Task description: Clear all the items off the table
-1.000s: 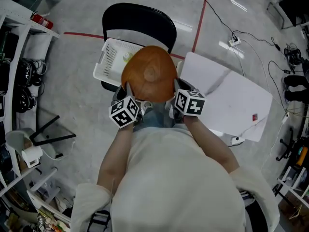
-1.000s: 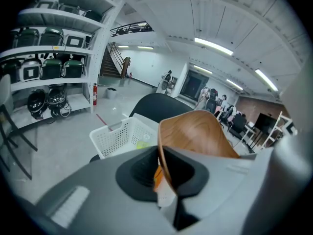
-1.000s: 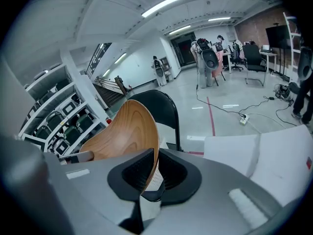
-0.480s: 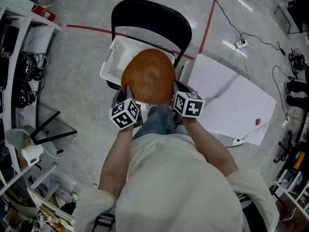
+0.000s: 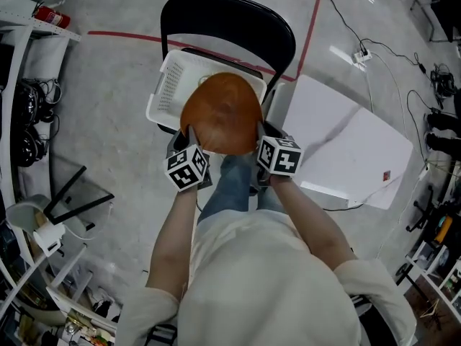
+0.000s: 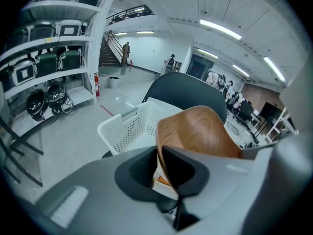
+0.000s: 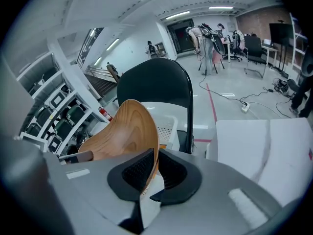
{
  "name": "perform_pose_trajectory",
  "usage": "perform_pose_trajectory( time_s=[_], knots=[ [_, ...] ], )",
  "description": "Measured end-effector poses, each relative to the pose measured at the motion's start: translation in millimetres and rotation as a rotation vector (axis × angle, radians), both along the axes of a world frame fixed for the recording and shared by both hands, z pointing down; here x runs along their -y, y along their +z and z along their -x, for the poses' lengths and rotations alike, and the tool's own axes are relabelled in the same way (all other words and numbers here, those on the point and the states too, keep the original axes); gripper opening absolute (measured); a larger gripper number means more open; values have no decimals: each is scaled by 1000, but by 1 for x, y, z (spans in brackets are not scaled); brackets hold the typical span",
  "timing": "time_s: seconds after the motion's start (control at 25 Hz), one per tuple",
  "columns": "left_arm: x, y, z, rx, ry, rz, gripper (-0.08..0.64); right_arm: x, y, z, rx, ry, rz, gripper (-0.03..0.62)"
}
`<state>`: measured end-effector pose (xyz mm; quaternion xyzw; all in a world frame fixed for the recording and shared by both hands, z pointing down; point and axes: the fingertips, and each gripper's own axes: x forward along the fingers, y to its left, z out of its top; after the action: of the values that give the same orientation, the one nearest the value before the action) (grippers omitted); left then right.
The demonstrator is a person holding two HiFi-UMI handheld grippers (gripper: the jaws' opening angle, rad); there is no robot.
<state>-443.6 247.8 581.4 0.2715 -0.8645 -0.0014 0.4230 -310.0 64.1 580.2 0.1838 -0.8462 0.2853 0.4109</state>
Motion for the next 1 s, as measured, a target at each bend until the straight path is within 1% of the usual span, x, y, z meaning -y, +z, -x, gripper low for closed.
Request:
perform_pose_trajectory(
  time_s=[0.24, 0.36, 0.52, 0.56, 0.64, 0.68, 0.72, 0.76, 0.84, 1.0],
  knots=[
    [5, 20, 8, 0, 72, 65, 48, 1, 16, 4, -31, 19, 9, 31],
    [7, 29, 10, -10, 91, 94, 52, 2, 22, 7, -44, 11, 14, 34],
    [8, 39, 11, -11, 136, 143, 66, 1, 26, 6, -67, 3, 9, 41],
    [8, 41, 10, -16, 146, 145, 74, 0, 27, 7, -68, -1, 3, 43],
    [10, 43, 9, -24, 159, 135, 149, -2, 25, 9, -47, -17, -8, 52],
    [12, 42, 8, -24, 163, 128, 161, -3, 22, 12, -26, -31, -11, 81],
    [13, 41, 8, -22, 166, 125, 166, -5, 20, 15, -10, -48, -12, 106],
    [14, 41, 8, -20, 169, 124, 170, -6, 18, 18, -2, -61, -15, 114],
    [16, 40, 9, -17, 171, 123, 173, -7, 17, 21, -5, -68, -25, 95],
    [18, 35, 10, -18, 164, 106, 173, -1, 17, 15, -15, -42, -29, 95]
  ],
)
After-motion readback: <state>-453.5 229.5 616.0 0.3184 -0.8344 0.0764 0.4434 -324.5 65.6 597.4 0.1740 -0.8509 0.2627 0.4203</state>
